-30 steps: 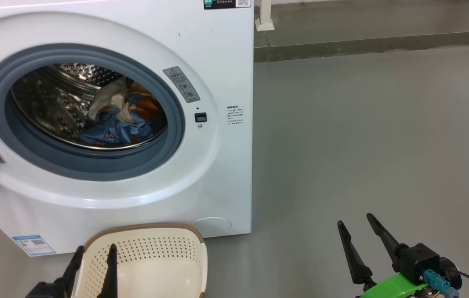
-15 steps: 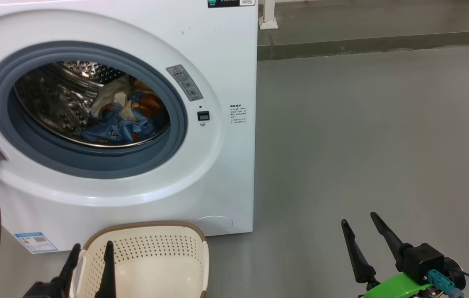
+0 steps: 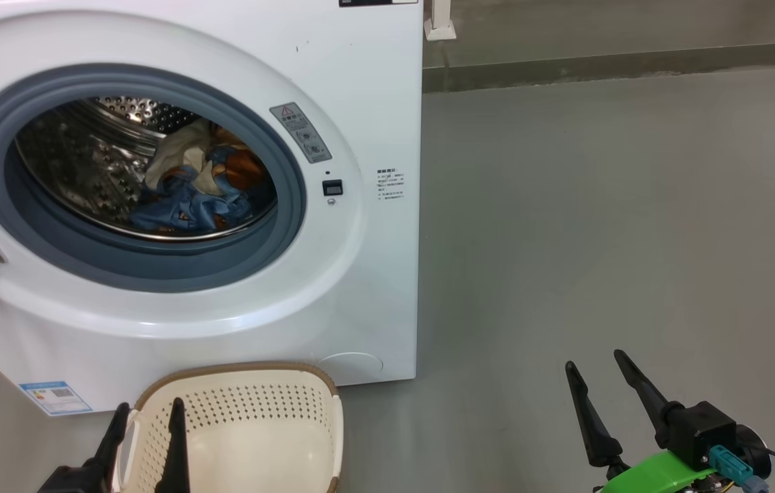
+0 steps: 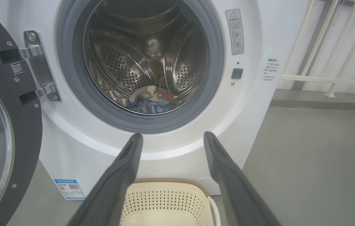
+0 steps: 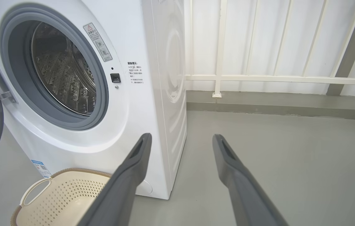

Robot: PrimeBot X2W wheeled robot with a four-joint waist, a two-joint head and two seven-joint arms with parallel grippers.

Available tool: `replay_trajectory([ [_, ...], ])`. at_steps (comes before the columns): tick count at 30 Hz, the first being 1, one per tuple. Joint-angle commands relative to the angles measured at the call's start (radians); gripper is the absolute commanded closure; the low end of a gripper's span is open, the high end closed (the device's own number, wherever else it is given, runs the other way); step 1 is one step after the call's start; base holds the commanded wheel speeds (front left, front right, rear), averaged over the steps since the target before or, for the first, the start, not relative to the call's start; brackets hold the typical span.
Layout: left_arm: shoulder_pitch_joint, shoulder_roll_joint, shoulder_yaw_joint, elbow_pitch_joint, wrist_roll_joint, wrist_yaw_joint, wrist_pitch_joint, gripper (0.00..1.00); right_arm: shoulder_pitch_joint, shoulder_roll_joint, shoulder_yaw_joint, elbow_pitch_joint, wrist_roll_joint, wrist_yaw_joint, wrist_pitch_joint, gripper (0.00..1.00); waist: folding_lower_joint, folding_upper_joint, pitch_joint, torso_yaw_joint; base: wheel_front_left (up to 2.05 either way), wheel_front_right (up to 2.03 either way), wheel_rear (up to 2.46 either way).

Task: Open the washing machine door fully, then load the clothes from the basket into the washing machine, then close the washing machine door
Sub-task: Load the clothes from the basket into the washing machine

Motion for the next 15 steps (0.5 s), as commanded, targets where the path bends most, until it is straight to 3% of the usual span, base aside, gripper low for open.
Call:
replay_trajectory([
  [1,-0.033,0.006,0.038,-0.02,0.01,-0.007,-0.006,0.0,-0.018,-0.003,0.022,-0.029,0.006,0.002,-0.012,0.0,0.0,0.0,0.002,0.001,0.0,0.0,0.0],
  [15,-0.044,-0.002,0.048,-0.012,0.019,-0.019,-0.006,0.0,-0.022,-0.003,0.022,-0.031,0.008,0.002,-0.012,0.0,0.0,0.0,0.008,0.003,0.0,0.0,0.0],
])
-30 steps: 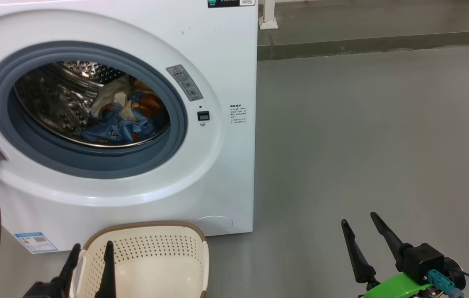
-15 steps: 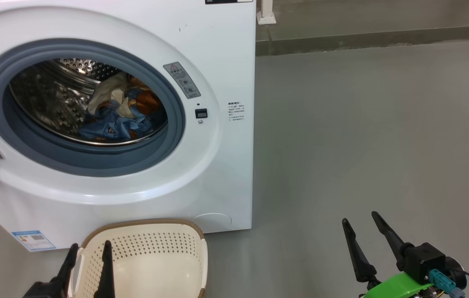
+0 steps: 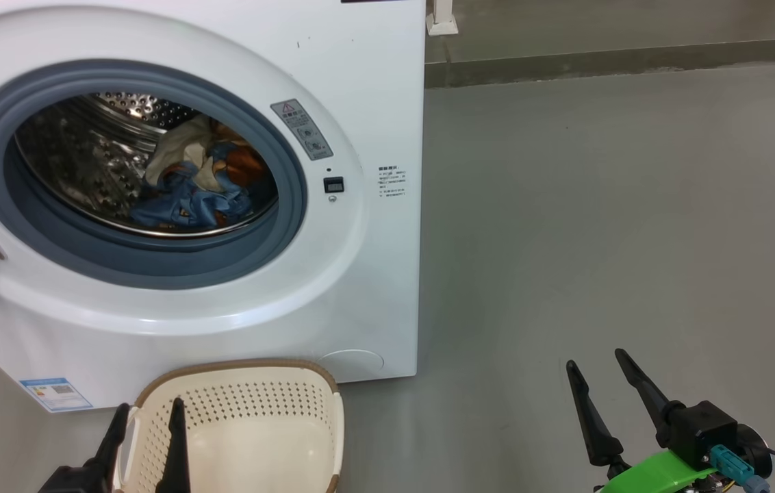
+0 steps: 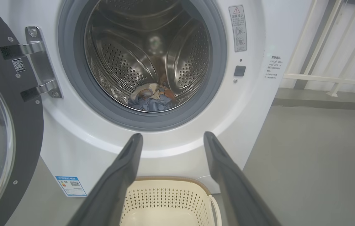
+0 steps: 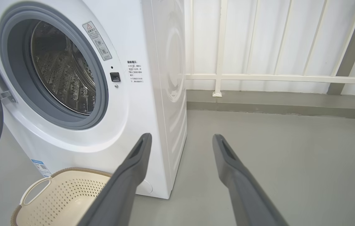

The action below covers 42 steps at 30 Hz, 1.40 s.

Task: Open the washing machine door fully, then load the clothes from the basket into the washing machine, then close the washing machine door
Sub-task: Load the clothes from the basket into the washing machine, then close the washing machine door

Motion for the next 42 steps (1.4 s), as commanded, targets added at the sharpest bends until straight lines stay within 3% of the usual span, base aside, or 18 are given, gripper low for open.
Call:
replay_trajectory([
  [1,-0.041,0.008,0.037,-0.017,0.009,-0.003,-0.006,0.0,-0.022,-0.003,0.025,-0.026,0.008,0.002,-0.012,0.0,0.0,0.0,0.0,-0.001,0.0,0.0,0.0],
  [20,-0.052,0.003,0.052,0.002,0.002,-0.009,-0.006,0.0,-0.032,-0.003,0.026,-0.016,0.009,0.002,-0.012,0.0,0.0,0.0,0.002,0.001,-0.07,0.08,0.0],
  [42,-0.051,0.0,0.048,0.006,0.013,-0.01,-0.006,0.0,-0.032,-0.003,0.029,-0.007,0.01,0.002,-0.012,0.0,0.0,0.0,-0.001,0.005,-1.16,1.17,-0.01],
])
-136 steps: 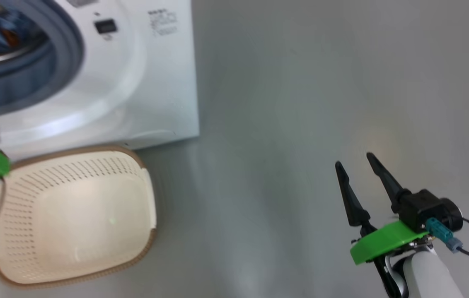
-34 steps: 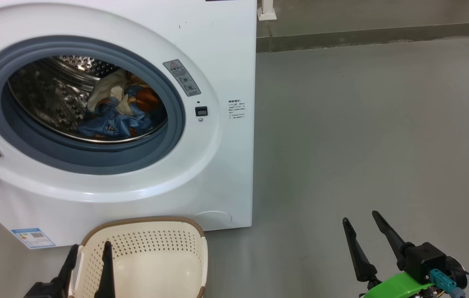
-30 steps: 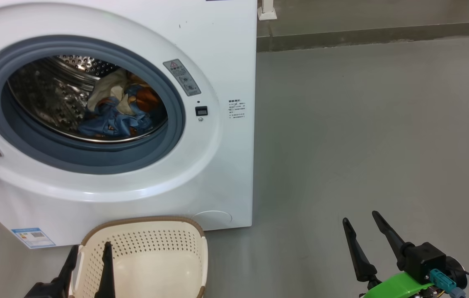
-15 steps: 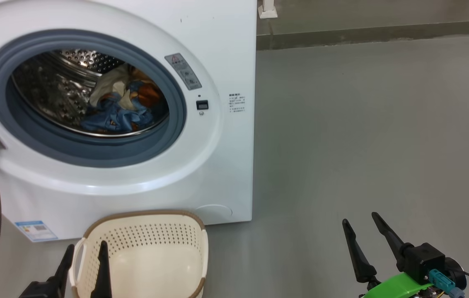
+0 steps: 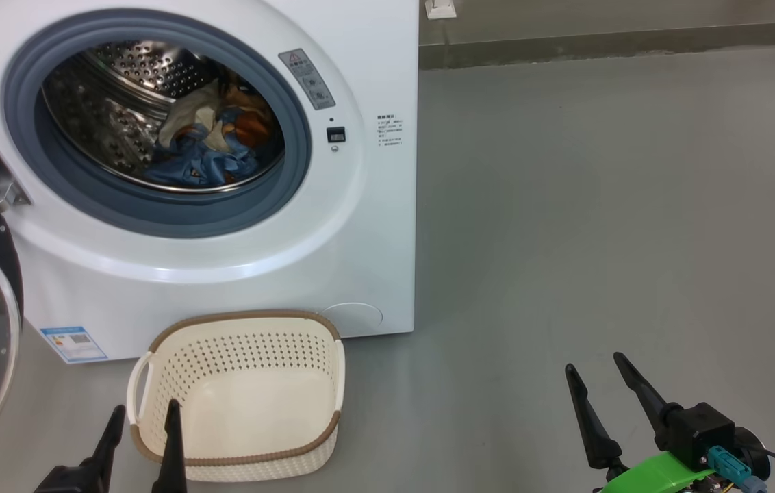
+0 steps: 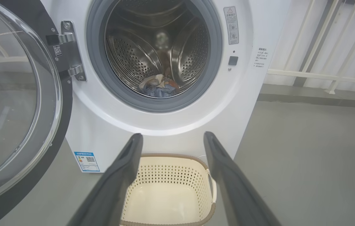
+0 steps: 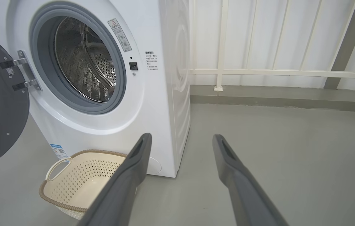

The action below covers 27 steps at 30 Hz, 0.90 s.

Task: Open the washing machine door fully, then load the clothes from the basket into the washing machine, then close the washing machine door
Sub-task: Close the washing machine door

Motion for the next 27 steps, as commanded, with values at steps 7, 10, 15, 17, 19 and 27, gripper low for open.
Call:
replay_trajectory([
  [7,-0.041,0.007,0.033,-0.024,0.011,-0.002,-0.006,0.0,-0.031,-0.003,0.026,-0.023,0.01,0.002,-0.012,0.0,0.0,0.0,0.0,0.002,-0.03,0.03,0.0],
  [10,-0.04,0.007,0.032,-0.024,0.01,-0.002,-0.006,0.0,-0.031,-0.003,0.027,-0.023,0.011,0.002,-0.012,0.0,0.0,0.0,0.001,0.002,0.0,0.0,0.0],
  [15,-0.043,0.007,0.028,-0.019,0.011,-0.003,-0.006,0.0,-0.034,-0.003,0.031,-0.016,0.014,0.002,-0.012,0.0,0.0,0.0,-0.001,0.0,0.0,0.0,0.0],
  [17,-0.043,0.007,0.029,-0.018,0.012,-0.003,-0.006,0.0,-0.034,-0.003,0.03,-0.015,0.014,0.002,-0.012,0.0,0.0,0.0,-0.002,0.0,0.0,0.0,0.0],
  [19,-0.042,0.007,0.031,-0.017,0.012,-0.003,-0.006,0.0,-0.034,-0.003,0.03,-0.014,0.013,0.002,-0.012,0.0,0.0,0.0,-0.004,0.0,0.0,0.0,0.0],
  [27,-0.04,0.006,0.032,-0.016,0.015,-0.003,-0.006,0.0,-0.035,-0.003,0.036,-0.013,0.012,0.002,-0.012,0.0,0.0,0.0,-0.009,-0.001,0.0,0.0,0.0],
])
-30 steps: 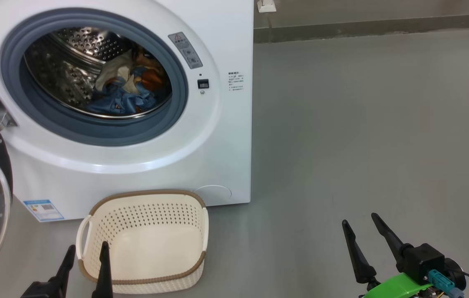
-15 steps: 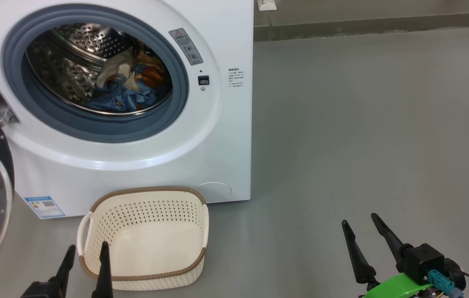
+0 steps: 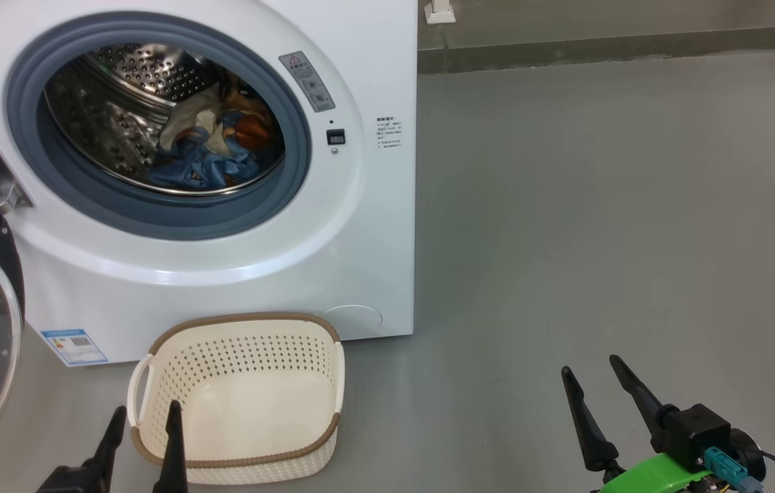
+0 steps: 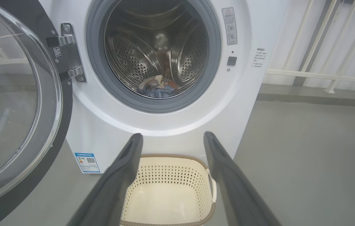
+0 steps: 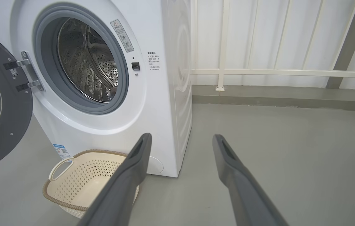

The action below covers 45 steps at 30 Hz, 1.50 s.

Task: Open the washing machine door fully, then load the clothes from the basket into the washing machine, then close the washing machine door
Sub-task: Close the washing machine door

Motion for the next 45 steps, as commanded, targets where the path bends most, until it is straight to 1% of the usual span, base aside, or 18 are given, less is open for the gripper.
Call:
replay_trajectory([
  [1,-0.04,0.007,0.032,-0.02,0.009,-0.003,-0.006,0.0,-0.035,-0.003,0.028,-0.02,0.004,0.002,-0.012,0.0,0.0,0.0,-0.001,0.0,0.0,0.0,0.0],
  [7,-0.041,0.007,0.026,-0.018,0.011,-0.003,-0.006,0.0,-0.033,-0.003,0.029,-0.021,0.005,0.002,-0.012,0.0,0.0,0.0,-0.004,0.005,0.0,0.0,0.0],
  [15,-0.038,0.007,0.016,-0.016,0.015,-0.003,-0.006,0.0,-0.022,-0.003,0.045,-0.024,0.014,0.002,-0.012,0.0,0.0,0.0,-0.012,0.06,0.0,0.0,0.0],
  [17,-0.035,0.007,0.017,-0.016,0.017,-0.003,-0.006,0.0,-0.02,-0.003,0.054,-0.024,0.018,0.002,-0.012,0.0,0.0,0.0,-0.014,0.084,0.0,0.0,0.0],
  [18,-0.031,0.007,0.02,-0.017,0.02,-0.003,-0.006,0.0,-0.018,-0.003,0.06,-0.022,0.02,0.002,-0.012,0.0,0.0,0.0,-0.016,0.111,0.0,0.0,0.0],
  [28,-0.012,0.013,0.039,-0.025,0.03,-0.003,-0.006,0.0,-0.012,-0.003,0.098,-0.027,0.043,0.002,-0.012,0.0,0.0,0.0,-0.029,0.27,0.0,0.0,0.0],
  [38,-0.005,0.036,0.044,-0.031,0.041,-0.003,-0.006,0.0,-0.008,-0.003,0.125,-0.034,0.079,0.002,-0.012,0.0,0.0,0.0,-0.043,0.427,0.0,0.0,0.0],
  [45,0.002,0.04,0.075,-0.068,0.033,0.01,-0.006,0.0,-0.055,-0.003,0.188,-0.026,0.088,0.002,-0.012,0.0,0.0,0.0,-0.015,0.464,0.0,0.0,0.0],
])
